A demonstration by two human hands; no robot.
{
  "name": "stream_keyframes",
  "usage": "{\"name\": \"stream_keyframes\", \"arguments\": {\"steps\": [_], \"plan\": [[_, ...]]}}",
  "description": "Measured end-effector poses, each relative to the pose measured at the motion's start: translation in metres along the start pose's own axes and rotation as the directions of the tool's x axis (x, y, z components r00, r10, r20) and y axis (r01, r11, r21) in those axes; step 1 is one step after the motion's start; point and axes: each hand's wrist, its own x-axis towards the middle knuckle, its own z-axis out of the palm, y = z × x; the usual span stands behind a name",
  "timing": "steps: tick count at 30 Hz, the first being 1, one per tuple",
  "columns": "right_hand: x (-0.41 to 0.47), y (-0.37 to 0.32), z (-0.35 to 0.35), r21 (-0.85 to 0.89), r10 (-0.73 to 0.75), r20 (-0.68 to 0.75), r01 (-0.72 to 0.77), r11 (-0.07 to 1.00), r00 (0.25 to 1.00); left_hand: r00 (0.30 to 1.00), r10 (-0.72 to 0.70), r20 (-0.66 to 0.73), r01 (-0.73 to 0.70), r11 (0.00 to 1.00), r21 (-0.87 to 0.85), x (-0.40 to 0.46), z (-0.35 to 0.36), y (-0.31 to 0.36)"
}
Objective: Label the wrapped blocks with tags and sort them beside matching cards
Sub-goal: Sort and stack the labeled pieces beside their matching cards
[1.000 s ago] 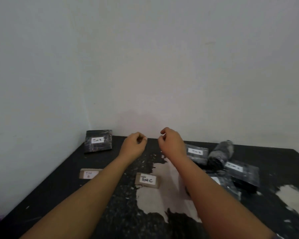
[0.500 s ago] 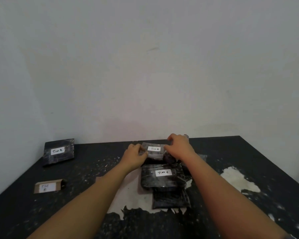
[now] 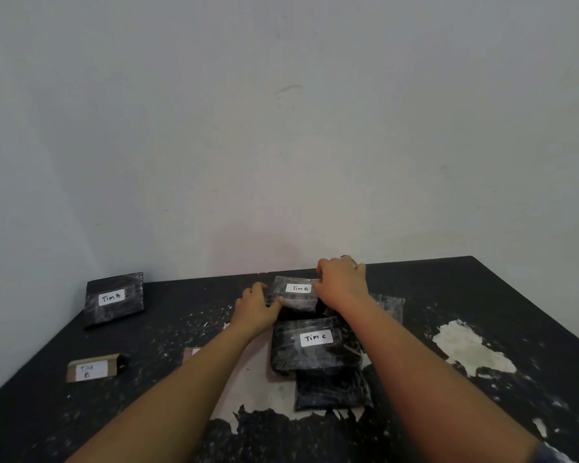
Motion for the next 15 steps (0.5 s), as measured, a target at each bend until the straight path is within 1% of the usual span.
{"name": "stream_keyframes", "arguments": {"steps": [3, 6, 8, 11, 15], "plan": [[0.002, -0.012, -0.001, -0.2, 0.004, 0.073, 0.01, 0.98, 0.997, 1.0, -0.003, 0.026, 0.003, 1.0, -0.029, 0.007, 0.002, -0.005], [0.008, -0.022, 0.003, -0.309, 0.033, 0.147, 0.014, 0.951, 0.989, 0.998, -0.012, 0.056, 0.017, 0.997, -0.076, 0.014, 0.006, -0.008], [0.013, -0.026, 0.012, -0.308, 0.044, 0.171, 0.011, 0.951, 0.984, 0.997, -0.039, 0.06, 0.045, 0.994, -0.099, 0.017, 0.011, -0.008], [0.019, -0.028, 0.022, -0.238, 0.056, 0.175, -0.013, 0.971, 0.983, 0.992, -0.1, 0.071, 0.11, 0.981, -0.162, 0.019, 0.016, -0.007], [0.023, -0.03, 0.024, -0.136, 0.098, 0.131, -0.08, 0.988, 0.987, 0.994, -0.102, 0.051, 0.111, 0.961, -0.254, 0.023, 0.019, -0.011]]}}
